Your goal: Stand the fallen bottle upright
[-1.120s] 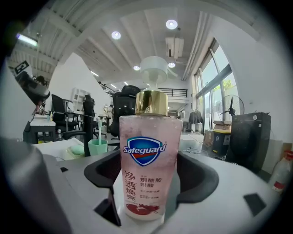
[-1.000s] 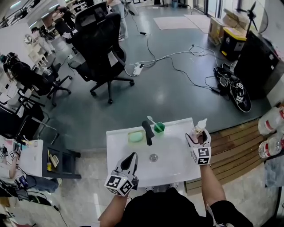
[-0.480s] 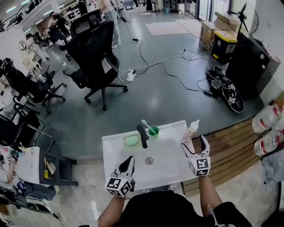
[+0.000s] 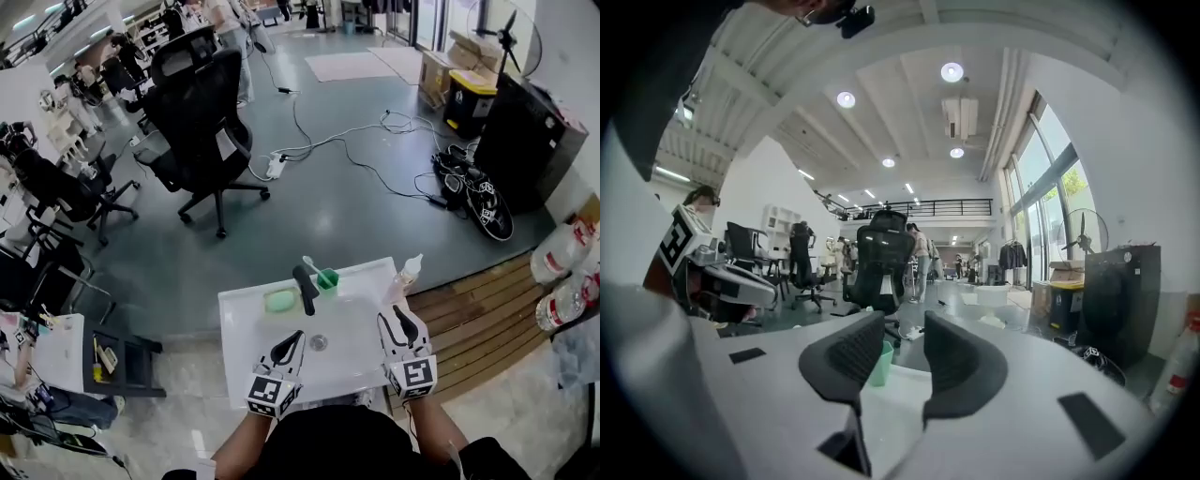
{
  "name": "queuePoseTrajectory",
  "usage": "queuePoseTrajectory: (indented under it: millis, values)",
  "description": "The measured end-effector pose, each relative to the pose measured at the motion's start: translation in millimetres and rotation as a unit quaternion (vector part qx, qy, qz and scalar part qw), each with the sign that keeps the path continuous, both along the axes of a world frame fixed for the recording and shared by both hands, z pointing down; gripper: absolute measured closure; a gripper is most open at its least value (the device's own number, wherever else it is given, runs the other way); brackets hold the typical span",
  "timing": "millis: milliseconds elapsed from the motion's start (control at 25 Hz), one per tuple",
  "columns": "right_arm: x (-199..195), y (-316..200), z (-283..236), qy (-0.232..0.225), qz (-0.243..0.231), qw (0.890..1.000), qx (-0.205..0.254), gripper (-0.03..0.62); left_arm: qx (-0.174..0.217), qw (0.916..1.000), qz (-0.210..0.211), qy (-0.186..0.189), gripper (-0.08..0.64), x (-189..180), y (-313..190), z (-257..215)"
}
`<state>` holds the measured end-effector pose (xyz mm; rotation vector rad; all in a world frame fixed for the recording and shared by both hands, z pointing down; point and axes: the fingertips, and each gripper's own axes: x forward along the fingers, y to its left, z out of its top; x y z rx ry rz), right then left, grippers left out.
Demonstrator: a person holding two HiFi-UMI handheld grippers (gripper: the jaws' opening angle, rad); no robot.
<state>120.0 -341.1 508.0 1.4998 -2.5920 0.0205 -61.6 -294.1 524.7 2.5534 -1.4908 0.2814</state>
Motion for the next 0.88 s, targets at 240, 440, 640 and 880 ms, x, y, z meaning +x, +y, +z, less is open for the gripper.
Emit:
queuePoseTrajectory:
  millis: [240,440,640,880]
  values:
    - [-9,7,-12,-0.005,0.014,1.0,0.014,0.577,0.015,0.9995,0.019,-0.021,0.541,12,4,-9]
    - [-18,11,-33,0.003,0.016,1.0,0.022,0.581,0.019,0.9995,0.019,-0.015,0.541,10,9,-15]
    - [-28,14,-35,0.019,-0.006,0.999,0.027,0.581,0.026,0.9996,0.012,-0.009,0.541,6,6,-17]
    - [-37,17,-36,0.06,-0.031,0.995,0.067,0.581,0.025,0.9996,0.001,-0.01,0.541,4,9,-21]
